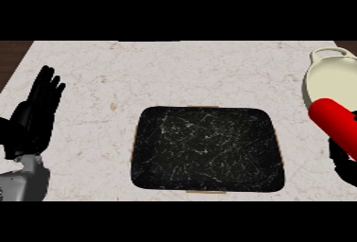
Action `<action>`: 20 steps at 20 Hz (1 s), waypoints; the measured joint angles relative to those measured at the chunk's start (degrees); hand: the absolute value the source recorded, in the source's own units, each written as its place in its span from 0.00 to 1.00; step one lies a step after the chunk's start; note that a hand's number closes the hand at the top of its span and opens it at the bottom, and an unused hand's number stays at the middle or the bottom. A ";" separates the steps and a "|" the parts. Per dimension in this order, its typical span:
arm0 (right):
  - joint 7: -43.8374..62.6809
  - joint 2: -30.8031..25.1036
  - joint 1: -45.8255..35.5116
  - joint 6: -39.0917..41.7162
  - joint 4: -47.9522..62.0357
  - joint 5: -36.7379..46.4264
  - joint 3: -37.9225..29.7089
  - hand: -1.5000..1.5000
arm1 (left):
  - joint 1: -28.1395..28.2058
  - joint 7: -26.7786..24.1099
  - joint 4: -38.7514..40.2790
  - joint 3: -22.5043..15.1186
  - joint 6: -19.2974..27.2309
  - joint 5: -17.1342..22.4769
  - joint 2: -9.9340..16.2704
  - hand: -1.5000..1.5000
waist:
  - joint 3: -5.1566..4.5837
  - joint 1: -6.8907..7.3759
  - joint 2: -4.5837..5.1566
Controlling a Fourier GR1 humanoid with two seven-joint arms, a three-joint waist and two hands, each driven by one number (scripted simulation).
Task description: Pick the can from the tray and place it in the pot
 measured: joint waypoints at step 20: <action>-23.67 -13.50 -11.65 -12.21 42.74 0.47 -17.18 1.00 | -2.79 0.11 1.56 -0.50 -0.50 -0.65 -1.25 0.50 | 0.06 1.73 0.66</action>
